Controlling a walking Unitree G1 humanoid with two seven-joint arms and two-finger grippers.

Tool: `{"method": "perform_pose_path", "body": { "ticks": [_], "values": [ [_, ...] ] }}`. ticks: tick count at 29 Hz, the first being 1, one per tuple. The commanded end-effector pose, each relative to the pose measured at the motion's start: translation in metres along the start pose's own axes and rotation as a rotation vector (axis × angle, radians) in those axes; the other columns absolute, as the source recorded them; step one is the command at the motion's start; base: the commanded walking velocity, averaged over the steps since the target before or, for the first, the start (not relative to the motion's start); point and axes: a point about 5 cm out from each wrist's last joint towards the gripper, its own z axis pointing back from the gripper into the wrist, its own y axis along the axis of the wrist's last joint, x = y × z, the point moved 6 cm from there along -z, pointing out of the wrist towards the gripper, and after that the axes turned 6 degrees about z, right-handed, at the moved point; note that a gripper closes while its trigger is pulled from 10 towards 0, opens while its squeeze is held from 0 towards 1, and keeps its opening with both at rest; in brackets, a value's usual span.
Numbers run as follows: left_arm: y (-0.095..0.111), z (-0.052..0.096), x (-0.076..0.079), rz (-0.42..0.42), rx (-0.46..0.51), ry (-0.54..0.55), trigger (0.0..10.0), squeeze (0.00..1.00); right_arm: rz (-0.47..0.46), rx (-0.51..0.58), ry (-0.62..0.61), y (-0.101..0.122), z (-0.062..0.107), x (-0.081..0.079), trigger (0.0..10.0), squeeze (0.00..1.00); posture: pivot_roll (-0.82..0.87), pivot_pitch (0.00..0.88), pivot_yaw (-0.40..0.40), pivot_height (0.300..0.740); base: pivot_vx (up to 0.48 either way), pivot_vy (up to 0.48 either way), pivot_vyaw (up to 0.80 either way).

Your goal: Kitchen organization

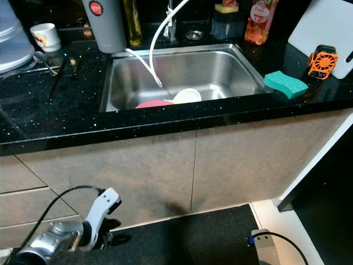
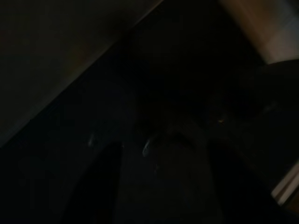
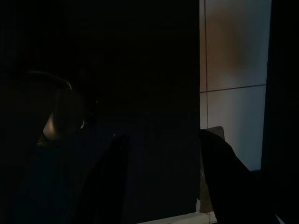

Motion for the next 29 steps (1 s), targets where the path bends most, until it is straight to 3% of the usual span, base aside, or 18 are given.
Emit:
{"method": "perform_pose_path", "body": {
  "ticks": [1,7,9,20,25,29],
  "values": [
    [-0.021,-0.004,-0.017,0.114,-0.017,0.172,10.0,0.0,0.031,0.003,0.035,-0.002,0.0,-0.007,10.0,0.0,-0.05,0.0,0.016,0.74,0.0,0.0,0.0],
    [-0.041,-0.012,-0.018,0.29,-0.017,0.297,10.0,0.0,0.09,0.018,0.076,0.002,0.0,-0.015,10.0,0.0,-0.06,0.0,0.018,0.74,0.0,0.0,0.13],
    [-0.043,-0.014,-0.017,0.31,-0.018,0.315,10.0,0.0,0.096,0.021,0.086,0.002,0.0,-0.017,10.0,0.0,-0.06,0.0,0.018,0.74,0.0,0.0,0.79],
    [-0.058,-0.017,-0.014,0.314,-0.051,0.374,10.0,0.0,0.102,0.022,0.13,0.001,0.0,-0.039,10.0,0.0,-0.05,0.0,0.014,0.74,0.0,0.0,0.8],
    [-0.065,-0.017,-0.013,0.307,-0.069,0.394,10.0,0.0,0.114,0.014,0.15,-0.006,0.001,-0.058,10.0,0.0,-0.06,0.0,0.017,0.74,0.0,0.0,0.8],
    [-0.073,-0.017,-0.01,0.306,-0.081,0.404,10.0,0.0,0.11,0.012,0.144,-0.006,0.001,-0.054,10.0,0.0,-0.06,0.0,0.017,0.74,0.0,0.0,0.8]
  ]
}}
